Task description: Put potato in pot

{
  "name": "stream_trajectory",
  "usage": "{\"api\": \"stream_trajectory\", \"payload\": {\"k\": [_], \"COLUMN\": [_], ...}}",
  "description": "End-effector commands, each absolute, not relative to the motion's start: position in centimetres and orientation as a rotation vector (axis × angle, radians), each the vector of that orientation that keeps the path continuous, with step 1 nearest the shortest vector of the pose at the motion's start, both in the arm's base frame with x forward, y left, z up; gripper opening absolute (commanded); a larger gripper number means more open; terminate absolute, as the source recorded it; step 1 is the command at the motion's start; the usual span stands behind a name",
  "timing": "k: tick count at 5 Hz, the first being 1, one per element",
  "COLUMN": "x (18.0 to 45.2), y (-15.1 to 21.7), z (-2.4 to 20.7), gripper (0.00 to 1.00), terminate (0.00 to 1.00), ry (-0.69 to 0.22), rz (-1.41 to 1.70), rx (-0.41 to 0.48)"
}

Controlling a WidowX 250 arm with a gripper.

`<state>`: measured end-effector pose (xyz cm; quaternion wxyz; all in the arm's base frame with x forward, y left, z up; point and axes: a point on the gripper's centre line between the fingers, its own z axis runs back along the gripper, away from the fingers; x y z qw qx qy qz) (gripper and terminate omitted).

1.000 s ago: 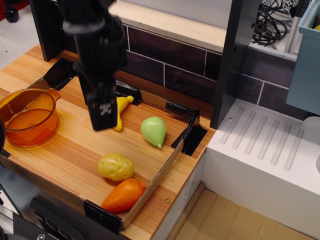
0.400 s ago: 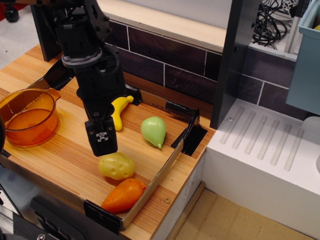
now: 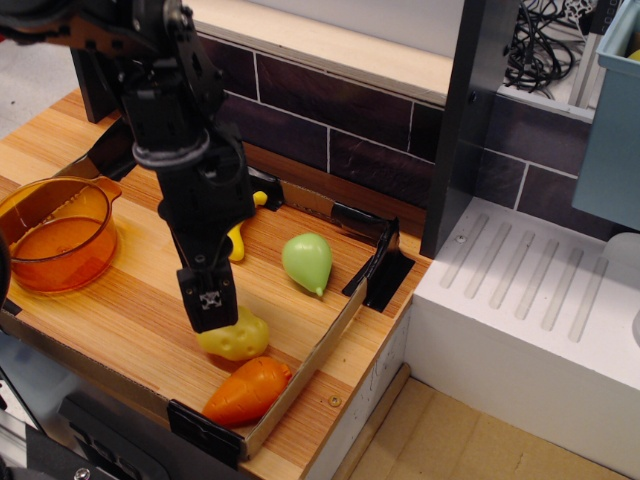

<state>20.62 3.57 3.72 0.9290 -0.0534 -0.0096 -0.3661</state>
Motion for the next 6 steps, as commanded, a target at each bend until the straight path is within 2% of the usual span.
{"api": "stream_trajectory", "payload": {"k": [1, 4, 5, 6], "x": [20.4, 20.7, 20.6, 21.1], "y": [3.9, 3.9, 4.2, 5.2], "z": [3.0, 0.8, 1.7, 4.3], "gripper": [1.0, 1.0, 0.0, 0.0], "terminate": [0.0, 0.0, 0.0, 0.0], "ry": [-0.022, -0.032, -0.053, -0.077], "rz": [-0.733, -0.656, -0.638, -0.61], "rx": [-0.092, -0.052, -0.063, -0.082]}}
